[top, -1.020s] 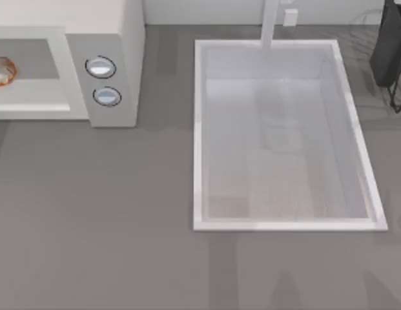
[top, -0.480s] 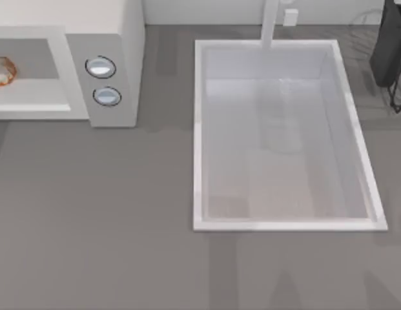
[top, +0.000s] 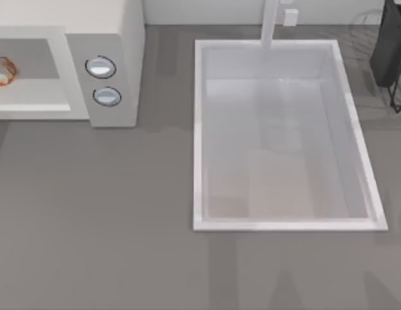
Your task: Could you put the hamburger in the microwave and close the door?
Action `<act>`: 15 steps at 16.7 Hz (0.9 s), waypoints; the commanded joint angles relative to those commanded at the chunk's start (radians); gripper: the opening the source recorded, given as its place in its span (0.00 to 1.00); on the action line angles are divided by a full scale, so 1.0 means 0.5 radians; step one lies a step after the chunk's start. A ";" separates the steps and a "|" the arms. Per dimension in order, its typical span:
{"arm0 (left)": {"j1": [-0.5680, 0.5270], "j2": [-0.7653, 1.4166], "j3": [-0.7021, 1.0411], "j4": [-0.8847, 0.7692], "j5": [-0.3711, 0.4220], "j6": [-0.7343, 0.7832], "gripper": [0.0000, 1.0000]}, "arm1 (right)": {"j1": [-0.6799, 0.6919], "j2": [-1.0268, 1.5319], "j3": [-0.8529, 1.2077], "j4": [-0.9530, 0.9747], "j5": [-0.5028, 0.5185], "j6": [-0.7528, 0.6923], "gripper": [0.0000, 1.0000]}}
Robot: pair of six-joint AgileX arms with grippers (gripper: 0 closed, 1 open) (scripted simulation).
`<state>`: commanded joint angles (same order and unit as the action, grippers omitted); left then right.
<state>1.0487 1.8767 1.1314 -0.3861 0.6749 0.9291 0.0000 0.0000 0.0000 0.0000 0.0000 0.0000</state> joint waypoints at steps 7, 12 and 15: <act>-0.235 -0.437 -0.564 0.257 -0.119 -0.266 0.00 | 0.000 0.000 0.000 0.000 0.000 0.000 1.00; -0.339 -0.616 -0.765 0.371 -0.167 -0.376 0.00 | 0.000 0.000 0.000 0.000 0.000 0.000 1.00; -0.333 -0.614 -0.771 0.367 -0.162 -0.381 0.00 | 0.000 0.000 0.000 0.000 0.000 0.000 1.00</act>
<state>0.8824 1.5699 0.7459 -0.2027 0.5937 0.7388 0.0000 0.0000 0.0000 0.0000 0.0000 0.0000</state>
